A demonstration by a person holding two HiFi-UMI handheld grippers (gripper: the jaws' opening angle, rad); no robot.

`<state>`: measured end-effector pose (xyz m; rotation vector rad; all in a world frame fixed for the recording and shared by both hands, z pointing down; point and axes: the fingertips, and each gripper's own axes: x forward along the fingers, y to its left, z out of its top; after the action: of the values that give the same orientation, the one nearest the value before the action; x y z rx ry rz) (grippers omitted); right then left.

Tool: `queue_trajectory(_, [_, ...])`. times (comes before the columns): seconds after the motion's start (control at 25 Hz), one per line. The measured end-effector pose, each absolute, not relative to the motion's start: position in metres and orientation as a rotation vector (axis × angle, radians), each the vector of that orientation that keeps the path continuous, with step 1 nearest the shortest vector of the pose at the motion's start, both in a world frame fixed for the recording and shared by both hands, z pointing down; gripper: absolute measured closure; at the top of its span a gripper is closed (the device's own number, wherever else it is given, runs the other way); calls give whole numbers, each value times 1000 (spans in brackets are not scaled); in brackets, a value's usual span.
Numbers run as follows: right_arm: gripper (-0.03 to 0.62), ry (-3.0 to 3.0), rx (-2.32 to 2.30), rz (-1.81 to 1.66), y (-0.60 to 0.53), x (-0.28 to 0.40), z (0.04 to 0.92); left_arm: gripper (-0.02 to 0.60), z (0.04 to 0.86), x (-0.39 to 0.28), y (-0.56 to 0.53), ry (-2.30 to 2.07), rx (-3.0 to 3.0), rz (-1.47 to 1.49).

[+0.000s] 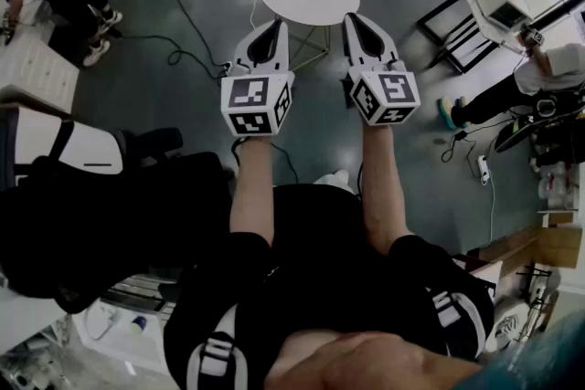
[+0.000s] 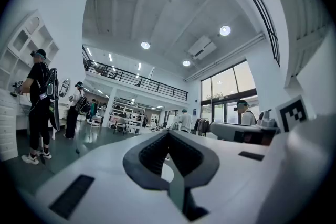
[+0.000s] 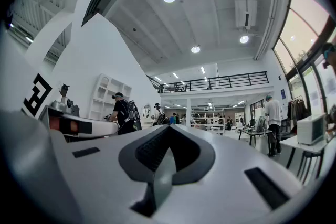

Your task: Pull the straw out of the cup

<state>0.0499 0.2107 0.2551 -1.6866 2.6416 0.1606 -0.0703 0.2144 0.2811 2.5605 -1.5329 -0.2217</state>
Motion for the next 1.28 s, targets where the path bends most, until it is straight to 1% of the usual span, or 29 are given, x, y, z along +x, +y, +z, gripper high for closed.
queue_trajectory(0.24, [577,2697,-1672,169,204,44,269,575,303,-90,200,-1609,2471,-192])
queue_trajectory(0.6, [577,2670,-1763,93,196,61,280,575,322,-114,177,-1643,2306,-234])
queue_trajectory(0.92, [577,2600,-1754,116,181,77,262,575,298,-96,170,-1578,2426,-260])
queue_trajectory(1.28, [577,2512,-1650,155,149,87,232,575,263,-124,145,-1682,2493,-267])
